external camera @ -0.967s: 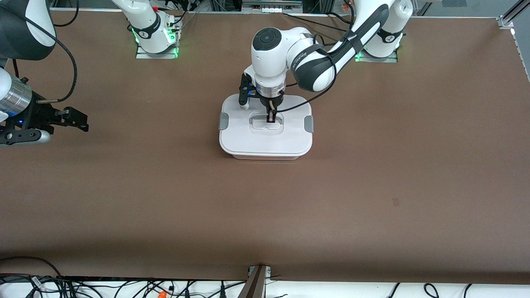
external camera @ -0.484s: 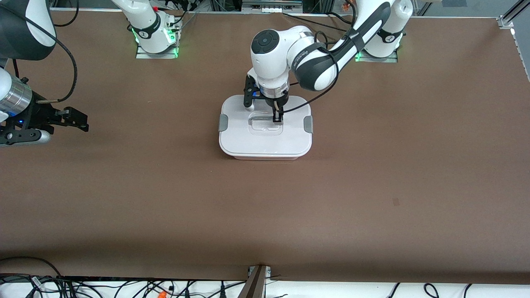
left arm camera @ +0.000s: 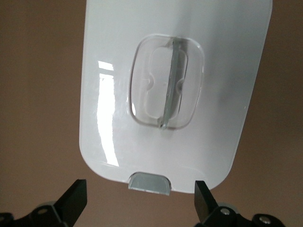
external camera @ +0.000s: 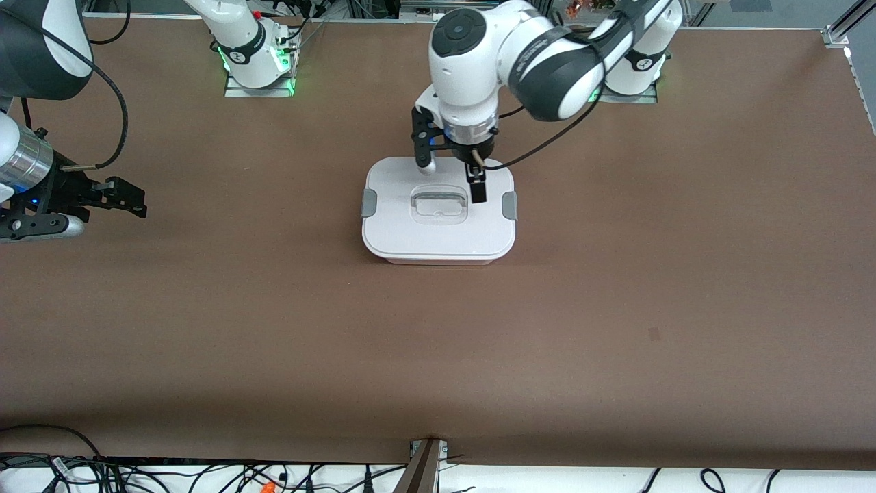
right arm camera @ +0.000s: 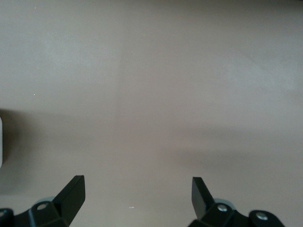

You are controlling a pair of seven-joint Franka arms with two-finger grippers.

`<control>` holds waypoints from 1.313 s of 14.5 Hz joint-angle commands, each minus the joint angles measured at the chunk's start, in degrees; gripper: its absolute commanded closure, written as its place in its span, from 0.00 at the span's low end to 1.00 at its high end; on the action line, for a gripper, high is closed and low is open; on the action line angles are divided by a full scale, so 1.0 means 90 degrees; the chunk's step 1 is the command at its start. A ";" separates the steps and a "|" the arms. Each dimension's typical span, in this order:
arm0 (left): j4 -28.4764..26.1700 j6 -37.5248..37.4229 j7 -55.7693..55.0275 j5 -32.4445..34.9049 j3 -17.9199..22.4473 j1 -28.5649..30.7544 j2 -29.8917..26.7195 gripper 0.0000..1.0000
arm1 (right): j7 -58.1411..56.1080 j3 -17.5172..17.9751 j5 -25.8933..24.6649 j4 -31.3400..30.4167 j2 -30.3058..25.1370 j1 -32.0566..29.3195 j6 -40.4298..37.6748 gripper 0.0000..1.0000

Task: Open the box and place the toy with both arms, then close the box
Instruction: 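Open the left gripper and lift it away from the lid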

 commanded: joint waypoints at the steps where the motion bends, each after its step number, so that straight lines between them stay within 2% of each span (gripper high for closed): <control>1: 0.0039 -0.0506 -0.0017 -0.0682 0.0017 0.0792 -0.0598 0.00 | 0.0049 -0.0010 0.0015 -0.0162 -0.0169 0.0021 0.0038 0.01; 5: 0.0643 -0.1160 -0.0056 -0.0810 0.0027 0.1993 -0.0726 0.00 | 0.0039 -0.0010 0.0015 -0.0152 -0.0159 0.0021 0.0028 0.00; 9: 0.1123 -0.1415 0.0002 -0.1397 0.0028 0.3244 -0.0717 0.00 | 0.0049 -0.0010 0.0015 -0.0152 -0.0159 0.0021 0.0028 0.00; 12: 0.1415 -0.1678 0.0032 -0.1416 0.0056 0.3694 -0.0717 0.00 | 0.0058 -0.0010 0.0015 -0.0142 -0.0159 0.0021 0.0028 0.00; 13: 0.1388 -0.1650 -0.0036 -0.1407 0.0221 0.3696 -0.0804 0.00 | 0.0068 -0.0010 0.0015 -0.0142 -0.0159 0.0021 0.0028 0.00; 16: 0.1213 -0.1621 -0.0056 -0.2009 0.1594 0.3346 -0.1116 0.00 | 0.0068 -0.0010 0.0006 -0.0055 -0.0149 0.0090 0.0018 0.00; 18: 0.0628 -0.1611 -0.0114 -0.2556 0.2805 0.2742 -0.1496 0.00 | 0.0068 -0.0010 0.0006 -0.0035 -0.0149 0.0100 0.0018 0.00; 19: 0.0442 -0.1621 -0.0298 -0.2578 0.3236 0.2429 -0.1585 0.00 | 0.0068 -0.0010 0.0006 0.0013 -0.0140 0.0129 0.0018 0.00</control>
